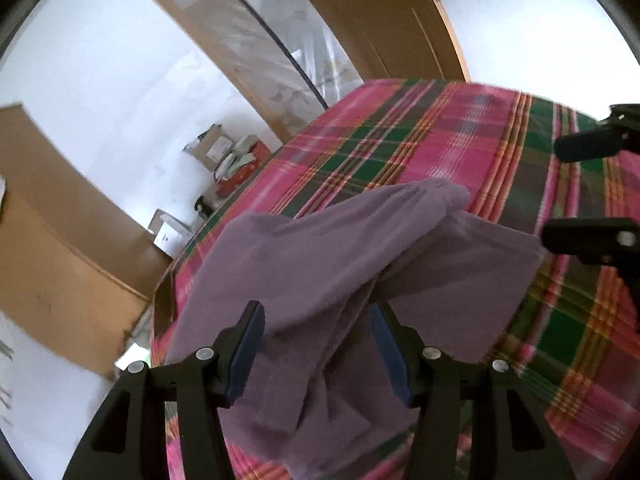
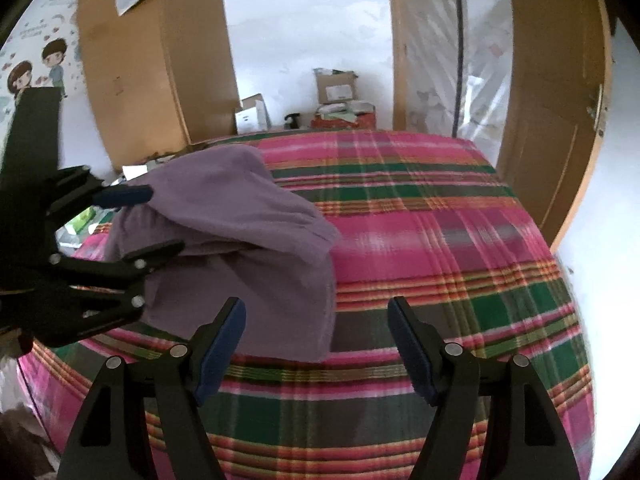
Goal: Fold clothes
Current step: 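Grasp the garment's waistband with the left gripper and lift it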
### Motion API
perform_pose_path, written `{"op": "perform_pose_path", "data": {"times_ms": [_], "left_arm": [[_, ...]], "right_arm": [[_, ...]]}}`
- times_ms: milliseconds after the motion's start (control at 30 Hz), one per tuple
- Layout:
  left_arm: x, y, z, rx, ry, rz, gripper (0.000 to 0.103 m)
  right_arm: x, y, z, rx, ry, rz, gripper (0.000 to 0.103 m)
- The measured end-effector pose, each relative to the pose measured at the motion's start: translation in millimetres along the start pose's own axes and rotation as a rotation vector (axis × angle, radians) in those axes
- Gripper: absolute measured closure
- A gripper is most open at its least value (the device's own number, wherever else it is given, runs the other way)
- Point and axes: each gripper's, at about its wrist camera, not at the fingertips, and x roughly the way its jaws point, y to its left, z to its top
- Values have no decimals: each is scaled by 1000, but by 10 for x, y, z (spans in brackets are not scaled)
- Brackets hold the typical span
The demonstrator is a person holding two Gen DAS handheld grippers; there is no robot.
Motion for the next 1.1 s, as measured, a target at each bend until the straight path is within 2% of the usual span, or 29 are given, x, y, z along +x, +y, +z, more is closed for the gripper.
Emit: {"op": "perform_pose_path", "data": {"times_ms": [200, 233, 267, 400, 433, 467, 567, 700, 867, 967, 1100], "left_arm": [[398, -140, 170, 118, 57, 41, 46], [479, -141, 183, 124, 80, 51, 48], [556, -117, 201, 115, 98, 40, 55], [661, 70, 229, 10, 113, -43, 76], [675, 130, 232, -17, 111, -56, 88], [689, 190, 235, -44, 110, -68, 97], [656, 473, 228, -178, 81, -128, 100], [552, 900, 159, -344, 44, -137, 100], [408, 1354, 7, -484, -13, -86, 100], [403, 1565, -112, -556, -16, -71, 100], [361, 1851, -342, -659, -20, -27, 100]], "right_arm": [[184, -99, 12, 64, 42, 25, 28], [213, -107, 22, 64, 48, 20, 28], [218, -109, 23, 65, 50, 17, 28], [263, -140, 46, 71, 58, 21, 28], [272, -136, 53, 70, 61, 20, 28], [291, -125, 63, 67, 64, 20, 28], [351, -97, 95, 58, 71, 20, 28], [440, -26, 148, 47, 71, 31, 28], [546, 130, 232, 20, 74, 66, 28], [608, 222, 282, 7, 75, 92, 28], [712, 355, 349, 11, 86, 168, 28]]}}
